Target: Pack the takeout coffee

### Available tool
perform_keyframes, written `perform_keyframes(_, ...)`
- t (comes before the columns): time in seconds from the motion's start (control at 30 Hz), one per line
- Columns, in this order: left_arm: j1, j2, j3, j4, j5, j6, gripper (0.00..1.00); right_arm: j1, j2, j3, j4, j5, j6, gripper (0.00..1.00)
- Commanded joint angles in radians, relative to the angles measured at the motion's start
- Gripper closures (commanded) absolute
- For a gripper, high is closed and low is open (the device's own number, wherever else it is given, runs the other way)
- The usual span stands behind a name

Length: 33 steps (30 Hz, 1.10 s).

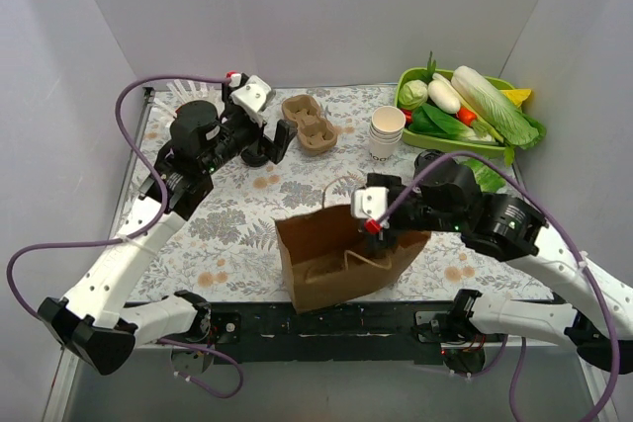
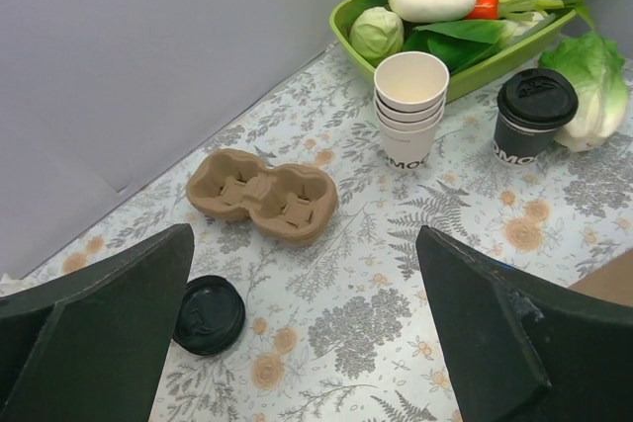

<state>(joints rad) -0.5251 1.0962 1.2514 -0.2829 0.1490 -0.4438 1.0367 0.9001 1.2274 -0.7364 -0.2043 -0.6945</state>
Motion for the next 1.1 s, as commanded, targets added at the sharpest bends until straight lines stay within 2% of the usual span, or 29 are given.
perform_keyframes(0.0,0.010,0.057,0.146,-0.097,0.160,-0.055,0.03,-0.015,0.078,0.139,-0.025,0.086,0.137,0.13)
perform_keyframes(0.07,0.010,0.070,0.183,-0.163,0.246,-0.087,0.03,-0.020,0.101,0.216,-0.085,0.069,0.168,0.10)
perform_keyframes(0.1,0.010,0.086,0.212,-0.194,0.346,-0.091,0.03,-0.033,0.120,0.237,-0.127,0.072,0.184,0.10)
perform_keyframes(0.17,0.011,0.108,0.239,-0.296,0.426,-0.079,0.03,-0.088,0.129,0.302,-0.156,0.068,0.222,0.08)
perform_keyframes(0.33,0.011,0.149,0.260,-0.381,0.622,-0.069,0.04,-0.175,0.145,0.408,-0.283,0.039,0.224,0.13)
perform_keyframes(0.47,0.010,0.162,0.302,-0.432,0.675,-0.062,0.05,-0.188,0.111,0.417,-0.316,0.014,0.193,0.19)
perform_keyframes(0.57,0.011,0.162,0.371,-0.540,0.621,-0.020,0.07,-0.198,0.129,0.499,-0.363,-0.003,0.159,0.26)
perform_keyframes(0.63,0.010,0.153,0.399,-0.622,0.595,0.020,0.07,-0.198,0.132,0.549,-0.434,-0.067,0.110,0.30)
perform_keyframes(0.7,0.010,0.152,0.436,-0.670,0.627,0.031,0.09,-0.198,0.123,0.584,-0.541,-0.194,0.034,0.30)
perform_keyframes(0.87,0.008,0.143,0.373,-0.658,0.779,-0.022,0.20,-0.196,0.036,0.436,-0.572,-0.412,-0.049,0.29)
perform_keyframes(1.07,-0.006,0.206,0.313,-0.645,0.828,-0.038,0.21,-0.196,0.062,0.282,-0.497,-0.437,-0.089,0.31)
